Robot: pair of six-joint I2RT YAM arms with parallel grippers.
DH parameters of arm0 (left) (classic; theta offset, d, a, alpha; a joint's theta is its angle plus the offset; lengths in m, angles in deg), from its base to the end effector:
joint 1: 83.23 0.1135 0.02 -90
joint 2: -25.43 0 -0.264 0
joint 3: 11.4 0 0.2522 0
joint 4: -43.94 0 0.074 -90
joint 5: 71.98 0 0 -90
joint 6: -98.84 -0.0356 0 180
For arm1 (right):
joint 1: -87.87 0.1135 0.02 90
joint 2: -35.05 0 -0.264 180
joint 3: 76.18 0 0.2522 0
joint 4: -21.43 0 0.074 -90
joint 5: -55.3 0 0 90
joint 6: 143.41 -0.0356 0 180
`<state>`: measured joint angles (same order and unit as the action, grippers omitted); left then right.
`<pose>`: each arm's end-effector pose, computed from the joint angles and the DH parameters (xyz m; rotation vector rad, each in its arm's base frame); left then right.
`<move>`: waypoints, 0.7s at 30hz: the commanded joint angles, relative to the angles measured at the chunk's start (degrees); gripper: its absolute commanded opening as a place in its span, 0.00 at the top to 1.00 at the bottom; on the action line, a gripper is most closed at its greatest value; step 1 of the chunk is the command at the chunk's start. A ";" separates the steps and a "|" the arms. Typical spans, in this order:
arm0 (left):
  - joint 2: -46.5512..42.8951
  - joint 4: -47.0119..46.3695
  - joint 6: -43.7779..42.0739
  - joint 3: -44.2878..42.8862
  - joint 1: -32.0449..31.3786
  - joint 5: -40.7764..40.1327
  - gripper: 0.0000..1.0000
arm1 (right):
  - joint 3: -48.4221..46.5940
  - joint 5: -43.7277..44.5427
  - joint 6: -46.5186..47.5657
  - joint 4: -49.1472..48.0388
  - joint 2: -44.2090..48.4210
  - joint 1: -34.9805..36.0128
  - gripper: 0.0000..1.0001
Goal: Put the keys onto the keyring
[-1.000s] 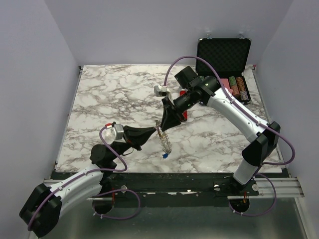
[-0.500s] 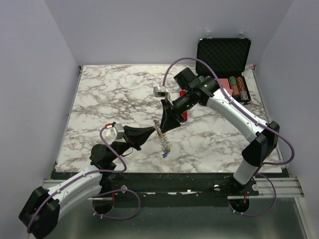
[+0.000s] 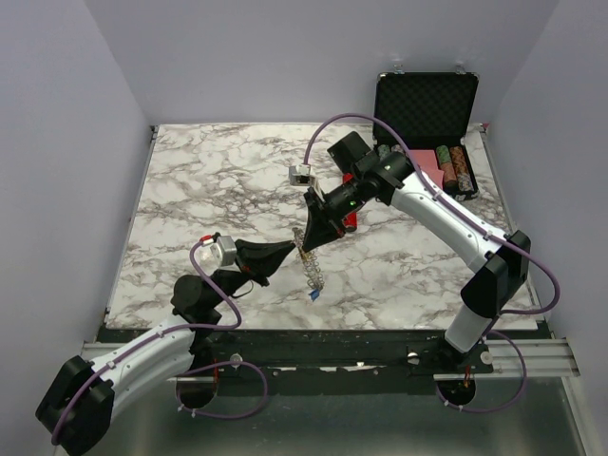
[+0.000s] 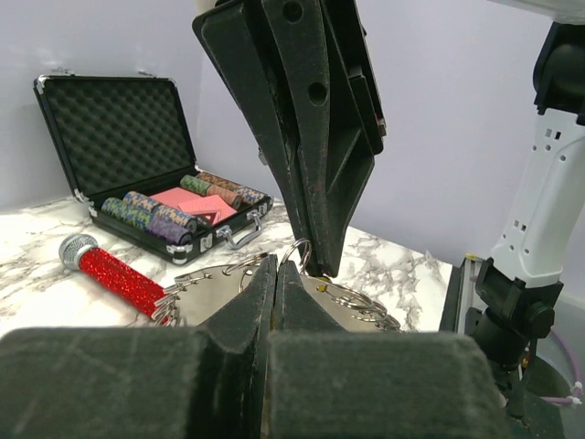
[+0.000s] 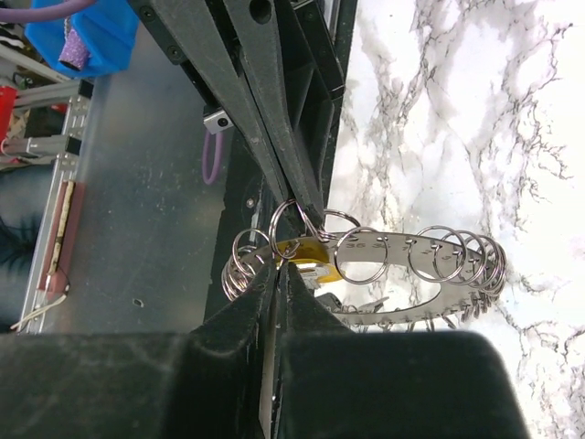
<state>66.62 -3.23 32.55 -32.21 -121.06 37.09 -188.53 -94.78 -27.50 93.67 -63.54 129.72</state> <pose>0.1144 -0.1035 0.2481 0.4574 1.1137 -1.1333 0.2419 0.2581 0.3563 -1.6439 1.7537 1.4515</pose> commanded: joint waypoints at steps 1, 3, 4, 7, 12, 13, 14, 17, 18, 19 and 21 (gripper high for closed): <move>-0.67 -4.72 -0.41 -0.51 0.38 -1.84 1.00 | 0.85 2.33 -2.53 -2.05 0.94 0.43 0.91; -0.50 -6.04 -0.15 -0.07 0.38 -1.84 1.00 | 1.11 2.59 -3.23 -2.58 1.12 0.43 0.94; -0.41 -6.66 0.02 0.19 0.30 -1.84 1.00 | 1.20 2.59 -3.76 -2.75 1.03 0.34 0.95; -0.32 -8.76 0.73 0.81 0.29 -1.93 1.00 | 1.64 2.25 -4.73 -3.37 0.94 0.43 0.97; -0.23 -10.88 1.52 1.34 0.29 -2.02 1.00 | 1.73 0.67 -5.69 -3.81 0.68 0.43 1.00; -0.15 -11.32 1.69 1.42 0.38 -2.02 1.00 | 1.64 0.14 -5.96 -3.81 0.50 0.26 1.00; -0.06 -11.75 1.96 1.60 0.30 -1.93 1.00 | 1.82 -0.56 -6.22 -3.90 0.33 0.34 1.00; 0.29 -12.99 2.84 1.77 0.38 -1.84 1.00 | 1.73 -2.85 -6.93 -4.16 0.06 0.43 1.00; 0.56 -13.42 3.19 1.86 0.38 -1.76 1.00 | 1.64 -3.38 -7.19 -4.16 -0.29 0.26 1.00; 0.82 -14.13 3.45 1.86 0.47 -1.76 1.00 | 1.73 -3.91 -7.36 -4.25 -0.38 0.34 1.00; 1.35 -15.36 4.07 2.04 0.38 -1.84 1.00 | 1.56 -4.79 -7.54 -4.16 -0.99 0.26 1.00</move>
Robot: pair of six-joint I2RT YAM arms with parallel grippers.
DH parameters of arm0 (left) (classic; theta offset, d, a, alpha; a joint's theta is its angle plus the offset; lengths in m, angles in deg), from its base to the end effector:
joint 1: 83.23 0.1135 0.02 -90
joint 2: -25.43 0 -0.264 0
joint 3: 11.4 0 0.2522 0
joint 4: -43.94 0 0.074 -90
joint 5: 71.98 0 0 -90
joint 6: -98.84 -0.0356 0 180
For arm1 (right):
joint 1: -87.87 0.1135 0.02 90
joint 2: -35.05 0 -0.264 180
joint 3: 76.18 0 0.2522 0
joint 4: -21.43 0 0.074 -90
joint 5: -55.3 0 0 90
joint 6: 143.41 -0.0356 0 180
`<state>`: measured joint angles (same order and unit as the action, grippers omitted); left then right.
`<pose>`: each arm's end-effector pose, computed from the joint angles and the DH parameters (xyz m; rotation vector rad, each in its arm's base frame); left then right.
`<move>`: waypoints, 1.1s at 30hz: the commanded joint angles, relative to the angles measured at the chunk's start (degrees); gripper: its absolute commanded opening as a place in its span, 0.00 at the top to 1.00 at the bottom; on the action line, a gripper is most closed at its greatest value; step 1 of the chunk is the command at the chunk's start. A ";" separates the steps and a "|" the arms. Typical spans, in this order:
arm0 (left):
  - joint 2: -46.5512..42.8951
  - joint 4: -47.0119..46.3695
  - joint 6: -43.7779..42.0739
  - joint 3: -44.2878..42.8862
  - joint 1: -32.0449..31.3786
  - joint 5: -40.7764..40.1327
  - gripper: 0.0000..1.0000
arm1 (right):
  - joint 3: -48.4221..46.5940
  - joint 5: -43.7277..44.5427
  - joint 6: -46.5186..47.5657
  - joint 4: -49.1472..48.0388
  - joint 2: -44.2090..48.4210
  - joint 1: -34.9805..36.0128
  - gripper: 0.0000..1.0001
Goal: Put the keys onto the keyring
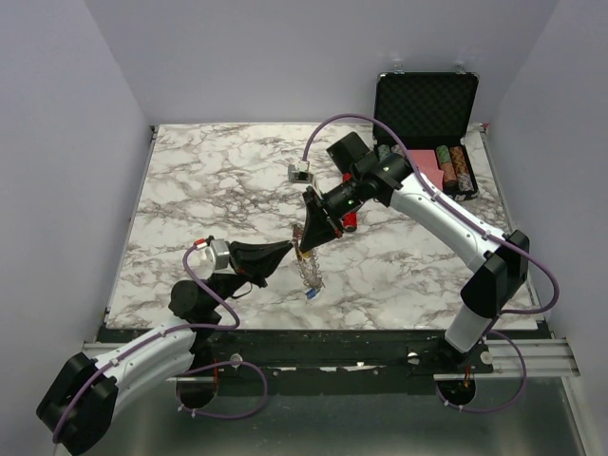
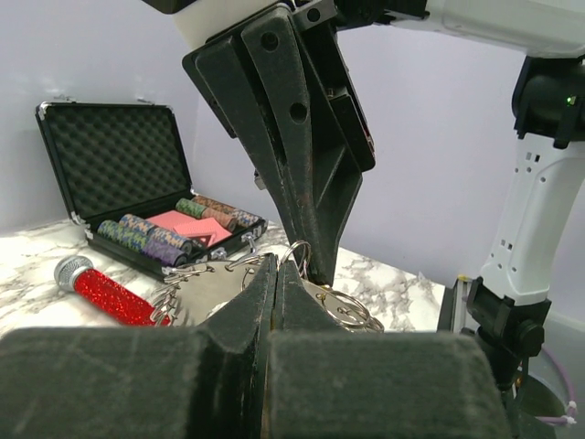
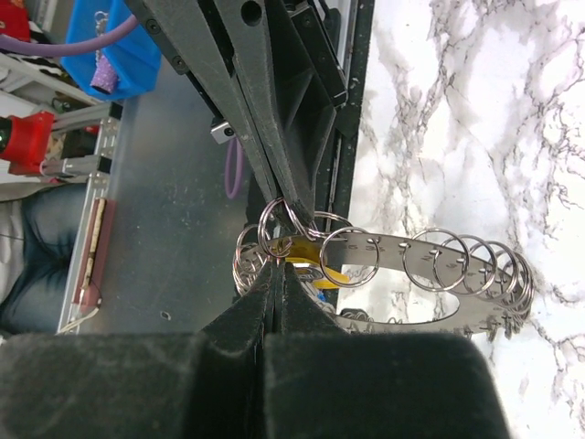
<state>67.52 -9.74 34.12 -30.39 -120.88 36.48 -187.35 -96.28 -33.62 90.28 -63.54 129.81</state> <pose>0.1110 -0.0998 0.2463 0.4276 1.0541 -1.1524 0.2439 0.2613 0.3538 -1.5775 1.8080 1.5183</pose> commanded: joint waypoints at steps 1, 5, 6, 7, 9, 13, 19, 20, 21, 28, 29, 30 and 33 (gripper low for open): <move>0.80 -9.46 2.76 0.22 0.12 -1.23 1.00 | 0.29 -3.63 -1.51 -0.86 -1.08 0.25 0.99; 1.95 -11.13 3.55 -0.21 0.21 -1.23 1.00 | 0.02 -4.86 -2.21 -0.95 -1.87 0.25 1.00; 2.30 -11.83 3.81 -0.30 0.21 -1.23 1.00 | 0.11 -5.04 -2.30 -1.04 -1.96 0.25 1.00; 2.73 -12.45 4.08 -0.39 0.12 -1.23 1.00 | 0.02 -5.21 -2.30 -1.04 -2.22 0.25 1.00; 3.70 -13.77 4.78 -0.57 0.12 -1.23 1.00 | -0.15 -5.30 -2.48 -1.13 -2.49 0.17 1.00; 5.64 -16.58 6.01 -0.74 0.21 -0.97 1.00 | -0.68 -5.22 -2.83 -1.21 -3.10 0.26 0.98; 5.29 -15.71 5.66 -0.22 0.21 -1.23 1.00 | -0.86 -3.64 -1.78 -0.69 -2.14 0.08 0.89; 5.03 -15.18 5.49 -0.13 0.21 -1.14 1.00 | -0.94 -3.28 -1.25 -0.25 -1.96 0.08 0.87; 4.68 -14.57 5.31 -0.04 0.21 -1.14 1.00 | -1.21 -3.11 -0.81 0.01 -1.61 -0.01 0.85; 1.86 -8.24 3.82 -0.04 0.29 0.70 1.00 | -6.47 -2.75 6.13 6.07 -0.99 -1.42 0.64; 1.60 -7.63 3.73 -0.13 0.21 0.88 1.00 | -7.18 -2.75 7.01 6.78 -0.91 -1.41 0.63; 1.51 -7.18 3.73 -0.21 0.21 1.23 1.00 | -7.97 -2.58 7.62 7.13 -0.99 -1.41 0.62; 1.60 -7.00 4.25 -0.39 0.21 1.67 1.00 | -9.82 -2.05 9.38 8.10 -1.34 -1.41 0.58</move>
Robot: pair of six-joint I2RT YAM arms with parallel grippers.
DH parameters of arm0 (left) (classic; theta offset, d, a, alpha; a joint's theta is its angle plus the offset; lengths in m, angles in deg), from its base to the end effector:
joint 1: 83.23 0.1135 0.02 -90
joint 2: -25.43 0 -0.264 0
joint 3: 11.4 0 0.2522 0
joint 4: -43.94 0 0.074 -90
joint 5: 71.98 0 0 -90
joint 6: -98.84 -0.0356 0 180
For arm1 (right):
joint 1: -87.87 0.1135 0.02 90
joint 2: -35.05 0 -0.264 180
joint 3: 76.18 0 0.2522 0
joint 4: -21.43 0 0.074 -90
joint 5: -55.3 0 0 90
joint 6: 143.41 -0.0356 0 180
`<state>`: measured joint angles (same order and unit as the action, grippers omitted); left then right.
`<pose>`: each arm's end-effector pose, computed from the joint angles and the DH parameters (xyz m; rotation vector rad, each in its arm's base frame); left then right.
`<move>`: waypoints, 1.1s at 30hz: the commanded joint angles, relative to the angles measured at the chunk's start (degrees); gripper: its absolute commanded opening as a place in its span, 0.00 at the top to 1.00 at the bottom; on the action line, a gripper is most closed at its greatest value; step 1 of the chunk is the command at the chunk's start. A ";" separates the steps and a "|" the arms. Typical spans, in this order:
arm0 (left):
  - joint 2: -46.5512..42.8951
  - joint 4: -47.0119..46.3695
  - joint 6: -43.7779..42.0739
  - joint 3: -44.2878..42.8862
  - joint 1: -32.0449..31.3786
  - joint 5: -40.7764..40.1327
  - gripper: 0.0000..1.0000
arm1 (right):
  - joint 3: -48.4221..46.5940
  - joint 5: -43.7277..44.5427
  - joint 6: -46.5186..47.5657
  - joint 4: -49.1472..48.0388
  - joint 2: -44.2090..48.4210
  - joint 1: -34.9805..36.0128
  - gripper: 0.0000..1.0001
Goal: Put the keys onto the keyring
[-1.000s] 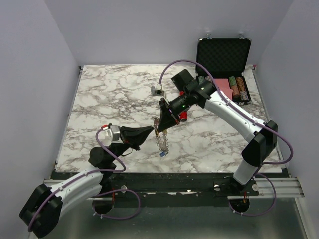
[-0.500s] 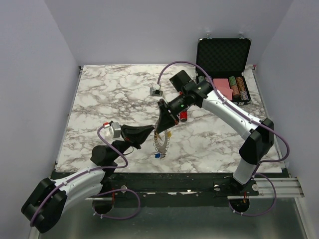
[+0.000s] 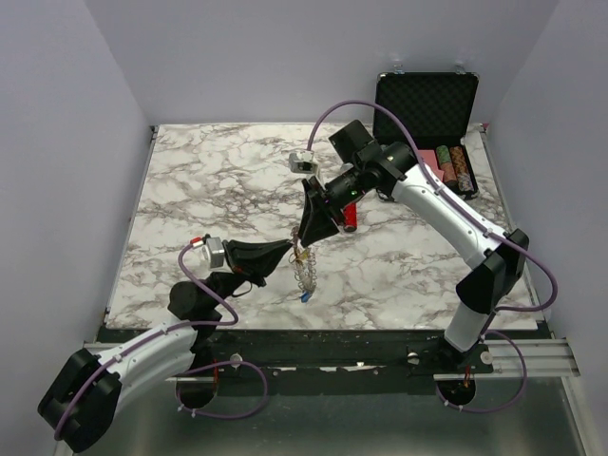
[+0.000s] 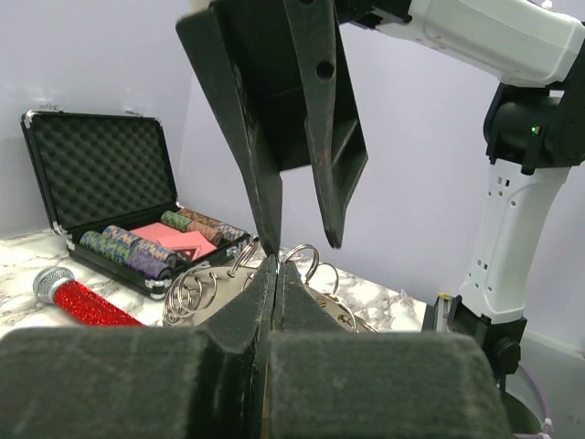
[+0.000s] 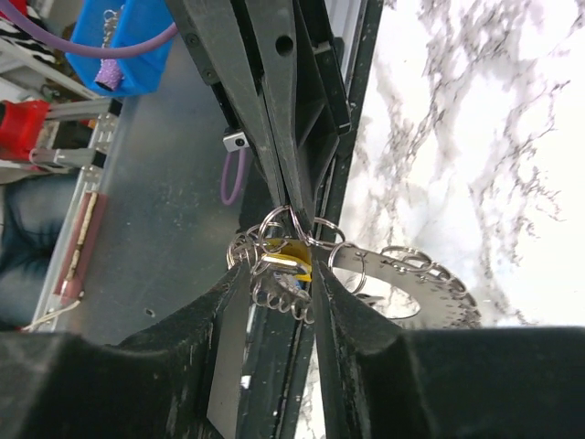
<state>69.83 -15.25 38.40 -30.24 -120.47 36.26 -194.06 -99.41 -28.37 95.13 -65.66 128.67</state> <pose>0.1116 -0.0988 0.2491 0.3823 1.0215 -1.2133 0.2509 0.2591 0.3729 -1.6161 1.6909 1.5366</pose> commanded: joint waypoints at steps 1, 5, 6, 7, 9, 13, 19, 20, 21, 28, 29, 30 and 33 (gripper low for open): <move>-0.72 -1.41 0.06 -0.63 -0.21 1.97 1.00 | -3.72 0.73 4.84 3.69 0.69 -0.37 0.57; -0.72 -1.15 0.58 -0.89 -0.12 1.98 1.00 | -4.43 -1.99 6.16 5.09 -0.19 -0.10 0.57; -0.89 -0.88 0.58 -1.07 -0.12 1.80 1.00 | -3.99 -2.18 6.16 5.18 -0.28 0.07 0.57; -1.16 -0.36 0.50 -1.24 -0.12 1.36 1.00 | -3.55 -2.09 6.16 5.01 -0.11 0.25 0.57; -1.77 0.87 0.32 -1.51 -0.21 0.84 1.00 | -2.33 -1.30 5.12 3.87 0.16 0.77 0.58; -1.86 1.67 0.23 -1.86 -0.21 -0.13 1.00 | -1.44 0.28 3.53 2.29 0.07 1.21 0.59; -1.86 2.19 0.41 -2.12 -0.21 -1.54 1.00 | -1.00 2.04 2.83 1.14 -0.89 2.18 0.59; -1.95 2.80 0.41 -2.30 -0.12 -1.89 1.00 | -1.00 2.30 2.74 0.97 -0.90 2.27 0.59; -2.21 3.33 0.41 -2.56 -0.12 -2.33 1.00 | -1.00 2.65 2.65 0.88 -0.81 2.53 0.59; -3.79 7.20 -0.12 -3.00 -0.30 -5.67 1.00 | 0.49 7.75 -0.51 -2.63 -0.46 3.41 0.60; -4.14 7.73 -0.12 -3.00 -0.21 -5.93 1.00 | 0.67 8.45 -0.95 -3.25 -0.46 3.33 0.60; -4.50 8.34 -0.21 -3.00 -0.30 -6.37 1.00 | 0.76 9.41 -1.48 -3.78 -0.28 3.41 0.61; -5.55 10.36 -0.47 -3.27 -0.30 -7.25 1.00 | 0.84 10.57 -2.45 -4.66 -0.28 3.41 0.64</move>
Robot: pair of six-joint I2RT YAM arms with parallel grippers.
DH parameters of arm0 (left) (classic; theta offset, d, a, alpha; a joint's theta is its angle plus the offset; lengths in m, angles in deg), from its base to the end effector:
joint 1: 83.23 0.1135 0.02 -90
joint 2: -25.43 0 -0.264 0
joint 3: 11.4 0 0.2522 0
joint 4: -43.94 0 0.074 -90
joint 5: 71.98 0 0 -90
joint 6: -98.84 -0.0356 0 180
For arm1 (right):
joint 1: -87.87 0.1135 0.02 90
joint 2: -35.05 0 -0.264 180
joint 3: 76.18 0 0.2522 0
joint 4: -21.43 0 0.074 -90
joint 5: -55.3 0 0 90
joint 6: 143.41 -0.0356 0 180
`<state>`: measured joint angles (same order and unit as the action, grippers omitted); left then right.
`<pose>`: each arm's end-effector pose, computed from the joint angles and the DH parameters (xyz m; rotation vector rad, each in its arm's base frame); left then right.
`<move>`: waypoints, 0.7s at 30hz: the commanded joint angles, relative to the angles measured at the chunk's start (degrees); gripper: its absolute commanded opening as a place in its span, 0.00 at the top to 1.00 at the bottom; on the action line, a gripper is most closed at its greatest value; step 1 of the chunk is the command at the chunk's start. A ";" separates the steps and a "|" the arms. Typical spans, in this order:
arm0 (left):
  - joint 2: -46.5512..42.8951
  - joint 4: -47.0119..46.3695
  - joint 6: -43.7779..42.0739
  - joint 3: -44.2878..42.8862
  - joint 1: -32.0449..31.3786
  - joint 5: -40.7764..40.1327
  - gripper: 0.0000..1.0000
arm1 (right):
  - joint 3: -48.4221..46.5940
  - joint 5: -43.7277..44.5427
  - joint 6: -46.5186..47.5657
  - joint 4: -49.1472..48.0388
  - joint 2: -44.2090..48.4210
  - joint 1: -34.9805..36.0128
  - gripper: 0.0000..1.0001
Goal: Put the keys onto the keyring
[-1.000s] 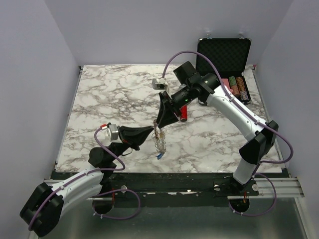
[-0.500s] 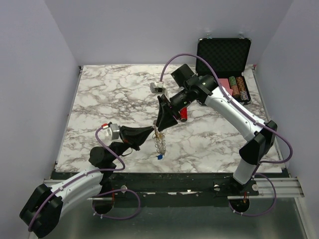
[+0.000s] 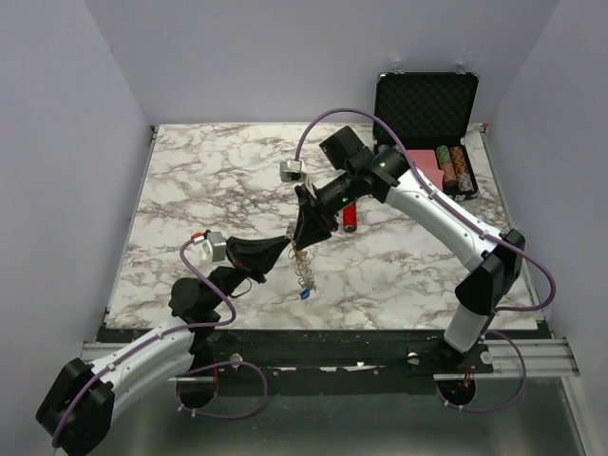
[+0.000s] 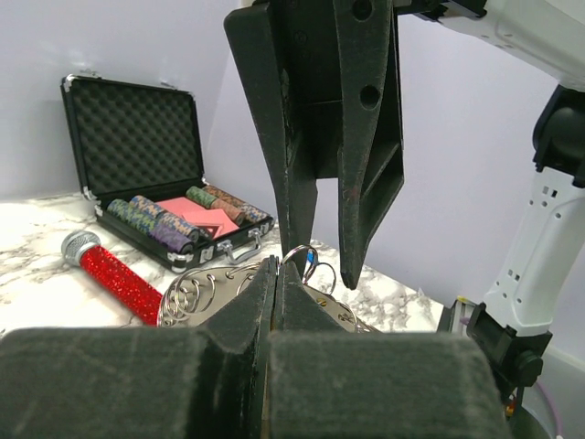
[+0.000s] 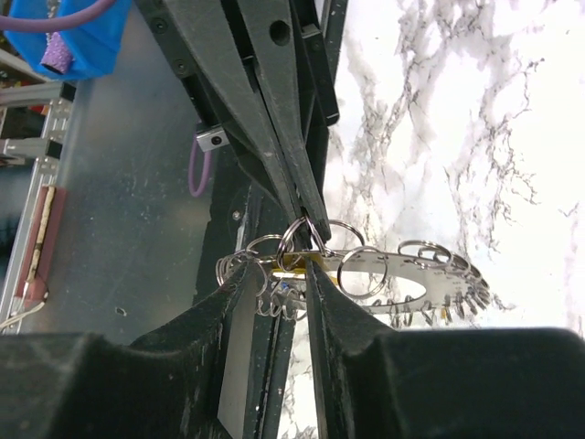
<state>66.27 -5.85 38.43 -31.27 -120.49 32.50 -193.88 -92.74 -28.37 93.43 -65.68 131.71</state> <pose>0.1146 -0.0984 0.2482 0.3191 1.1157 -1.1774 0.2413 0.2736 0.3704 -1.6693 1.7074 1.4084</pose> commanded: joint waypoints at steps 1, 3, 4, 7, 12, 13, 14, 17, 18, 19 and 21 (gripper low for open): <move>-2.25 1.58 -0.67 -2.33 -0.27 -3.67 1.00 | 0.58 4.07 -2.80 -3.22 -0.26 0.37 0.65; -2.61 2.72 -0.75 -2.50 -0.19 -4.11 1.00 | 0.32 4.25 -3.50 -3.74 -0.26 0.46 0.65; -2.78 3.25 -0.76 -2.50 -0.27 -4.37 1.00 | 0.32 4.43 -3.85 -4.09 -0.35 0.38 0.65; -3.05 4.39 -0.76 -2.77 -0.28 -5.16 1.00 | 0.06 4.95 -4.38 -4.71 -0.43 0.55 0.65; -3.49 6.24 -0.76 -3.21 -0.63 -6.48 1.00 | -0.30 6.27 -5.17 -5.50 -0.96 0.81 0.65; -3.49 7.03 -0.58 -3.47 -0.71 -6.66 1.00 | -0.30 6.45 -5.43 -5.76 -1.14 0.90 0.65; -3.49 7.56 -0.58 -3.56 -0.71 -6.74 1.00 | -0.38 6.54 -5.61 -5.94 -1.14 0.90 0.65; -3.66 7.30 -0.32 -3.30 -0.71 -7.36 1.00 | -0.30 6.89 -5.96 -6.03 -1.66 1.08 0.66; -3.75 7.30 -0.32 -3.30 -0.71 -7.54 1.00 | -0.21 7.06 -6.05 -6.20 -1.66 1.17 0.67; -3.75 7.39 -0.23 -3.30 -0.71 -7.71 1.00 | -0.04 7.50 -6.05 -6.29 -1.66 1.25 0.69; -4.10 7.74 -0.23 -3.30 -0.71 -7.97 1.00 | 0.14 7.94 -6.23 -6.47 -1.75 1.34 0.71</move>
<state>63.54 3.57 37.97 -32.47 -120.86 26.97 -193.79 -87.19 -33.49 88.51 -66.38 132.34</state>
